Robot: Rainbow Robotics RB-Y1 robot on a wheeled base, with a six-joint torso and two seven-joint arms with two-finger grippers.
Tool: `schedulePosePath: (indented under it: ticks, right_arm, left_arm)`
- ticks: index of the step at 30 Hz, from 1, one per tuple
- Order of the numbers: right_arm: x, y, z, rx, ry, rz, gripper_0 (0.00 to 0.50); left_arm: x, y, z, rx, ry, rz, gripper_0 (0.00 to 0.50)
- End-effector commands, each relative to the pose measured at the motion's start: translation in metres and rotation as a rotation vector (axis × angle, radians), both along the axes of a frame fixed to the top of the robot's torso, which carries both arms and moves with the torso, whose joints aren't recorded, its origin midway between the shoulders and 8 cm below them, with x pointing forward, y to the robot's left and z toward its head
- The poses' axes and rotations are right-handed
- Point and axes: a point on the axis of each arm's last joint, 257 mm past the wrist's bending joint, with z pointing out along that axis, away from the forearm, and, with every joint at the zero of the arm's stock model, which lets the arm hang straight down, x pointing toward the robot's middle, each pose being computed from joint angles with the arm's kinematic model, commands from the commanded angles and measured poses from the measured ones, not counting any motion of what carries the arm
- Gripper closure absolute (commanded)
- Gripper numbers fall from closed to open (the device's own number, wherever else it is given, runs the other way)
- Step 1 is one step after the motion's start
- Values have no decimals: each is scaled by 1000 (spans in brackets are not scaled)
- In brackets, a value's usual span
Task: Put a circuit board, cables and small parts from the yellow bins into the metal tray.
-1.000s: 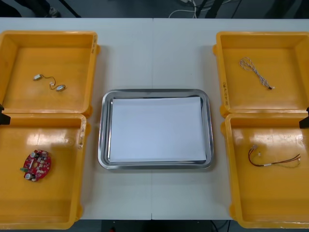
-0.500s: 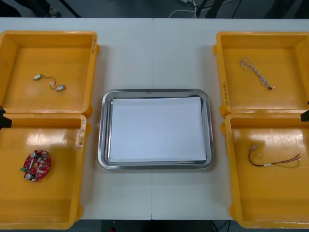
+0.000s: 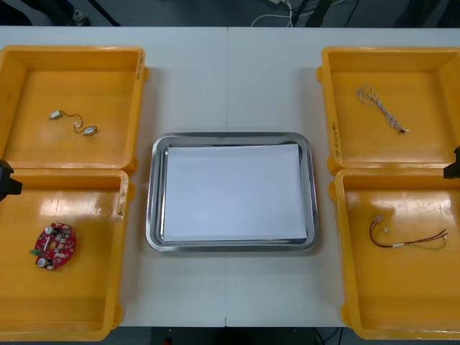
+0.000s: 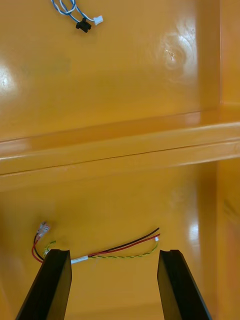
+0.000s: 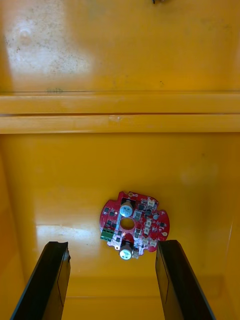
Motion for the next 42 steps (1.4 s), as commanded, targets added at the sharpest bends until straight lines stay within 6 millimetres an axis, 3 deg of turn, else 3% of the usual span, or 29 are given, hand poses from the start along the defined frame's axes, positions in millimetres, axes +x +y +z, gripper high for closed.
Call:
schedulePosePath:
  ticks: [1,18,29,42]
  right_arm:
    - [-6,17,-3,47,-22,-44,0]
    - [-57,29,-42,57,2,-87,0]
    - [-63,40,-63,108,5,-187,0]
    - [-67,50,-82,199,14,-367,0]
  left_arm:
    - [-4,15,7,25,0,25,0]
    - [-4,30,19,-3,-22,158,0]
    - [-7,27,9,-113,-23,325,0]
    - [-27,46,-20,-170,1,519,0]
